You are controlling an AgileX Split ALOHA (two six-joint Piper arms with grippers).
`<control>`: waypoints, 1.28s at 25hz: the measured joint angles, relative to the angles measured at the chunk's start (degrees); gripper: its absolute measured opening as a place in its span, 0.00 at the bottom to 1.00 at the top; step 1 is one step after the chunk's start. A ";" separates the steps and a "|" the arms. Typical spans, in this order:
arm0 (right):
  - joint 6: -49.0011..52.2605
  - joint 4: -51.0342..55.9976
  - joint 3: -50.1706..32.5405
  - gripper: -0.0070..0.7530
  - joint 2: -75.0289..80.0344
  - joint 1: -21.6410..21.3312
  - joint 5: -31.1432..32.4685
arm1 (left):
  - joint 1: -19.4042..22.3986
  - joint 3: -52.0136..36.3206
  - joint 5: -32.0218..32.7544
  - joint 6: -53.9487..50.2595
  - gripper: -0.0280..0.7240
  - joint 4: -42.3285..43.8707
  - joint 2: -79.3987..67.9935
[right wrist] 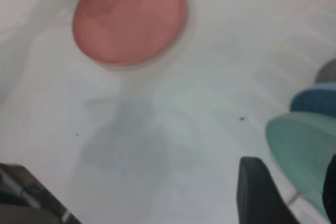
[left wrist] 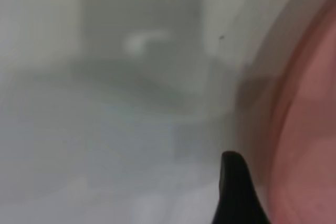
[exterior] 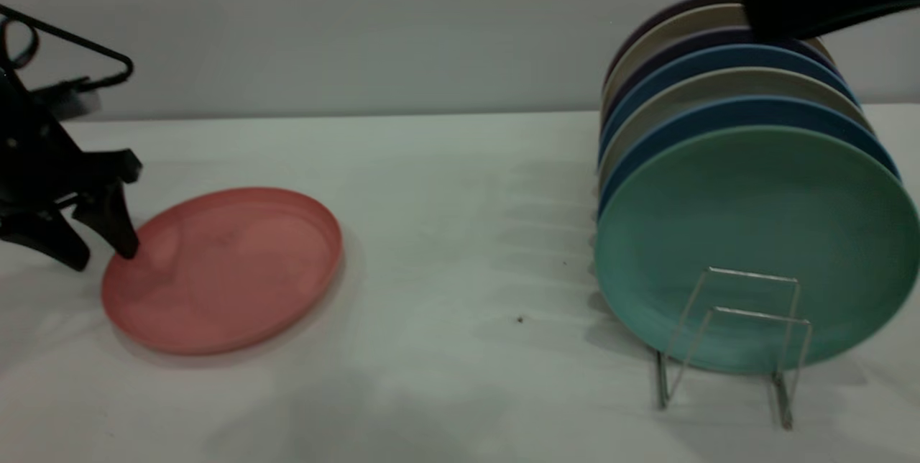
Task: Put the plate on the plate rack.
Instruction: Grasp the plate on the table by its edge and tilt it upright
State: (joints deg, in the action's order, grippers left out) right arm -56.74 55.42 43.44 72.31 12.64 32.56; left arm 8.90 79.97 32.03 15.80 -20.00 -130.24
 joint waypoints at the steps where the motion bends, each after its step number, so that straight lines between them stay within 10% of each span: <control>1: -1.75 1.63 0.25 0.43 1.07 0.00 0.15 | 0.00 0.00 -0.13 1.17 0.68 -1.17 -0.43; 27: -10.23 8.58 2.89 0.43 7.90 0.00 4.03 | -0.64 0.52 -4.73 6.11 0.52 -2.93 -4.79; 32: -10.23 8.58 2.89 0.43 7.90 0.00 4.03 | -0.98 0.58 -5.51 6.28 0.31 -2.97 -4.96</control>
State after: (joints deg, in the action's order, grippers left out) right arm -66.98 64.00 46.34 80.21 12.64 36.60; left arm 7.92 80.55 26.52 22.08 -22.96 -135.20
